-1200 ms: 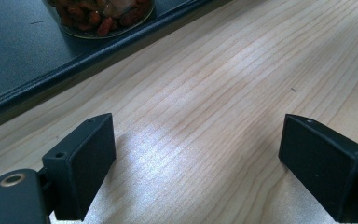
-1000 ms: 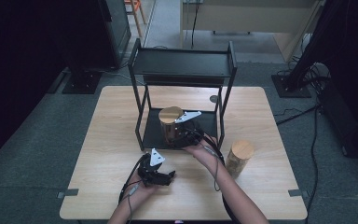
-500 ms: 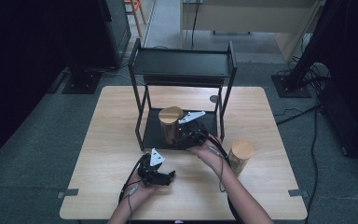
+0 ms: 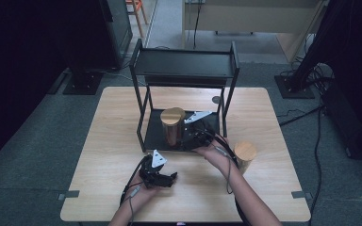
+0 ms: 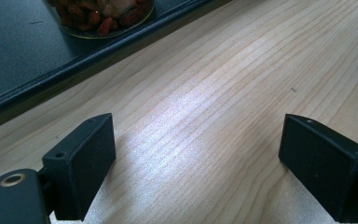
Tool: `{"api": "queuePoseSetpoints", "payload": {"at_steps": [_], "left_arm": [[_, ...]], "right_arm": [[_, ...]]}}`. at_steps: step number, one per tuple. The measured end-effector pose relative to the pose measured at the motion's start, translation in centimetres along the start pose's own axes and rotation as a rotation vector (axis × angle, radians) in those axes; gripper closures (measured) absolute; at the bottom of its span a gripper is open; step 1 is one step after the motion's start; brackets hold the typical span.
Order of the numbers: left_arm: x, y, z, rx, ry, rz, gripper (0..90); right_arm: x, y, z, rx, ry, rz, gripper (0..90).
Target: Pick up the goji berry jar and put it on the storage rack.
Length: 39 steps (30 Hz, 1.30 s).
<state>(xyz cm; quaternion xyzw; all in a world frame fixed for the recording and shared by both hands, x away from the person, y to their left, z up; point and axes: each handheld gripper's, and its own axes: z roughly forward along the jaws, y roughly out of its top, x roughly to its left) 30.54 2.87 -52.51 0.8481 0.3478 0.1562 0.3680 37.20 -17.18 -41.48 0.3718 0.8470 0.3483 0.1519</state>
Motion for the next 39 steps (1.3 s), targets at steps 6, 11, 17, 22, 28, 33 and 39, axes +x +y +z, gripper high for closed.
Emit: {"api": "queuePoseSetpoints", "payload": {"at_steps": [6,11,17,22,28,33,39], "left_arm": [[0.0,0.0,0.0,0.000,0.000,0.000,11.2],[0.0,0.0,0.0,0.000,0.000,-0.001,11.2],[0.0,0.0,0.0,0.000,0.000,-0.001,11.2],[0.0,0.0,0.0,0.000,0.000,-0.001,11.2],[0.0,0.0,0.0,0.000,0.000,-0.001,11.2],[0.0,0.0,0.0,0.000,0.001,-0.001,11.2],[0.0,0.0,0.0,0.000,0.001,-0.002,11.2]], "right_arm": [[0.0,0.2,-0.7,0.015,0.000,0.000,20.7],[0.0,0.2,-1.3,0.020,-0.002,-0.006,20.7],[-0.3,0.1,-1.8,0.018,-0.004,-0.001,20.7],[-0.2,0.2,-2.2,0.010,0.005,0.004,20.7],[-0.1,0.4,-2.6,0.020,0.004,-0.008,20.7],[-0.3,0.5,-3.1,0.019,0.005,0.003,20.7],[-0.4,0.6,-3.9,0.022,-0.003,-0.010,20.7]]}}
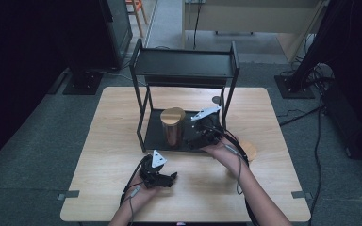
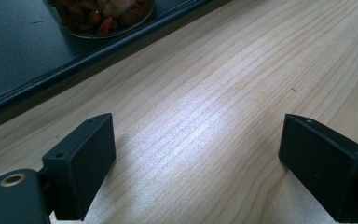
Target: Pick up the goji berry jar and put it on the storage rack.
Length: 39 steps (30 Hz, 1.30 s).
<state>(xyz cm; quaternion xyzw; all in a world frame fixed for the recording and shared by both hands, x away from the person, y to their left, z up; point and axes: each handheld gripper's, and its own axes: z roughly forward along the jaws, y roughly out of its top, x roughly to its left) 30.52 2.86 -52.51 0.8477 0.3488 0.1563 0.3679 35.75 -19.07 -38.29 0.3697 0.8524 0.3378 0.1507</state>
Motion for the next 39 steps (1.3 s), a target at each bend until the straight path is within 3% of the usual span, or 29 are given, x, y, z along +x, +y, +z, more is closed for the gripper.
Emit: {"api": "queuePoseSetpoints", "payload": {"at_steps": [24,39], "left_arm": [[0.0,0.0,0.0,0.001,0.001,0.000,11.2],[0.0,0.0,0.0,0.001,0.002,0.000,11.2]], "right_arm": [[-1.4,-1.4,-2.3,0.021,-0.007,-0.033,20.7],[-2.5,-2.8,-3.4,0.021,-0.012,-0.007,20.4]]}}
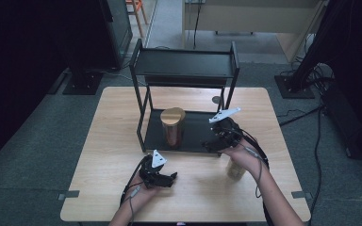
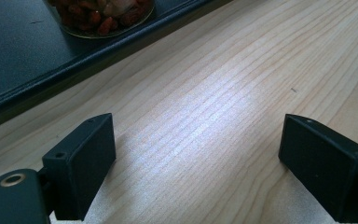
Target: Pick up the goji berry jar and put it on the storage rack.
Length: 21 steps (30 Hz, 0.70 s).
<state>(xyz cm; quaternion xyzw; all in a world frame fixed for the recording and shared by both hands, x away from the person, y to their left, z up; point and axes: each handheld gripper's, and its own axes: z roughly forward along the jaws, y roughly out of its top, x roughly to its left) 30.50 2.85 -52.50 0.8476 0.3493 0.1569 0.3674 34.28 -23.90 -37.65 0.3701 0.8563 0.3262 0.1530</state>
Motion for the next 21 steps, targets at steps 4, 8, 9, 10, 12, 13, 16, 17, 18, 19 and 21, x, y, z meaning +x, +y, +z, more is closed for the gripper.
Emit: {"api": "queuePoseSetpoints", "payload": {"at_steps": [4,8,9,10,12,13,16,17,18,19,21], "left_arm": [[0.0,0.0,0.0,0.000,0.000,0.000,11.2],[0.0,0.0,0.0,0.000,0.000,0.000,11.2],[0.0,0.0,0.0,0.001,0.000,0.001,11.2],[0.0,0.0,0.0,0.000,0.000,0.000,11.2],[0.0,0.0,0.0,0.000,0.000,0.000,11.2],[0.0,0.0,0.0,0.000,0.000,0.000,11.2],[0.0,0.0,0.0,0.000,0.000,0.000,11.2],[0.0,0.0,0.0,0.000,0.000,-0.001,11.2],[0.0,0.0,0.0,0.001,0.001,0.001,11.2],[0.0,0.0,0.0,0.000,0.000,0.001,11.2],[0.0,0.0,0.0,0.000,0.001,0.001,11.2]], "right_arm": [[-0.2,-0.3,-0.3,0.001,-0.006,-0.008,20.4],[-0.5,-0.7,-0.6,0.008,-0.007,-0.010,20.4],[-0.5,-0.7,-0.7,0.010,-0.008,-0.010,20.4],[-0.6,-0.9,-0.8,0.011,-0.009,-0.014,20.4],[-0.6,-1.0,-1.0,0.010,-0.010,-0.011,20.4],[-0.7,-1.1,-1.0,0.009,-0.008,-0.012,20.4],[-0.7,-1.2,-1.3,0.007,-0.011,-0.012,20.4],[-0.8,-1.3,-1.3,0.006,-0.013,-0.014,20.4],[-0.8,-1.3,-1.4,0.006,-0.014,-0.015,20.4],[-0.8,-1.4,-1.5,0.008,-0.015,-0.016,20.4],[-0.9,-1.5,-1.6,0.007,-0.018,-0.020,20.3]]}}
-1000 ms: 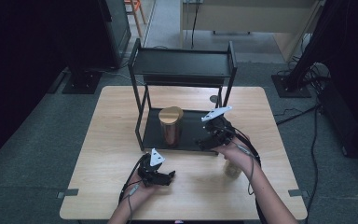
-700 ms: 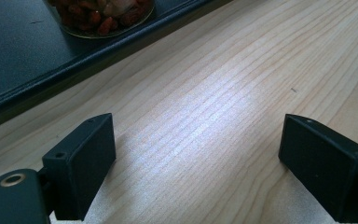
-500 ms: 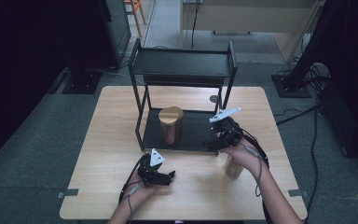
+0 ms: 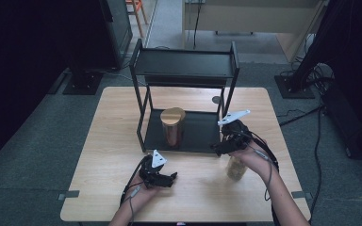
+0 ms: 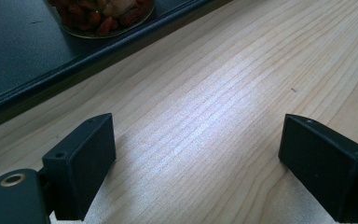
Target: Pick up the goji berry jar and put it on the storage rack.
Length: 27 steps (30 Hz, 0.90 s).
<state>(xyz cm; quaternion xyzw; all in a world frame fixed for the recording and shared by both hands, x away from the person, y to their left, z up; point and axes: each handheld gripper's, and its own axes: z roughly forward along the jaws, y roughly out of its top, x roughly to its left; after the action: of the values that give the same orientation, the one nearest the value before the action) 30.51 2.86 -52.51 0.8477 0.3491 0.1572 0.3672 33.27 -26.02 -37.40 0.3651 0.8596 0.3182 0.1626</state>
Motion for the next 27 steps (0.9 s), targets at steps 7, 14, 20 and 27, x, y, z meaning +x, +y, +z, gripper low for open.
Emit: {"api": "queuePoseSetpoints", "payload": {"at_steps": [7,14,20,27], "left_arm": [[0.0,0.0,0.0,-0.001,0.000,-0.001,11.2],[0.0,0.0,0.0,-0.001,0.000,-0.002,11.2],[0.0,0.0,0.0,-0.001,0.000,-0.002,11.2],[0.0,0.0,0.0,0.000,0.001,-0.001,11.2]], "right_arm": [[-0.2,-0.7,-0.4,-0.007,-0.007,0.012,19.7],[-0.4,-1.2,-0.9,-0.009,-0.020,0.012,19.6],[-0.7,-1.5,-1.5,-0.014,-0.029,0.017,19.7],[-1.0,-2.0,-2.0,-0.021,-0.042,0.023,19.7]]}}
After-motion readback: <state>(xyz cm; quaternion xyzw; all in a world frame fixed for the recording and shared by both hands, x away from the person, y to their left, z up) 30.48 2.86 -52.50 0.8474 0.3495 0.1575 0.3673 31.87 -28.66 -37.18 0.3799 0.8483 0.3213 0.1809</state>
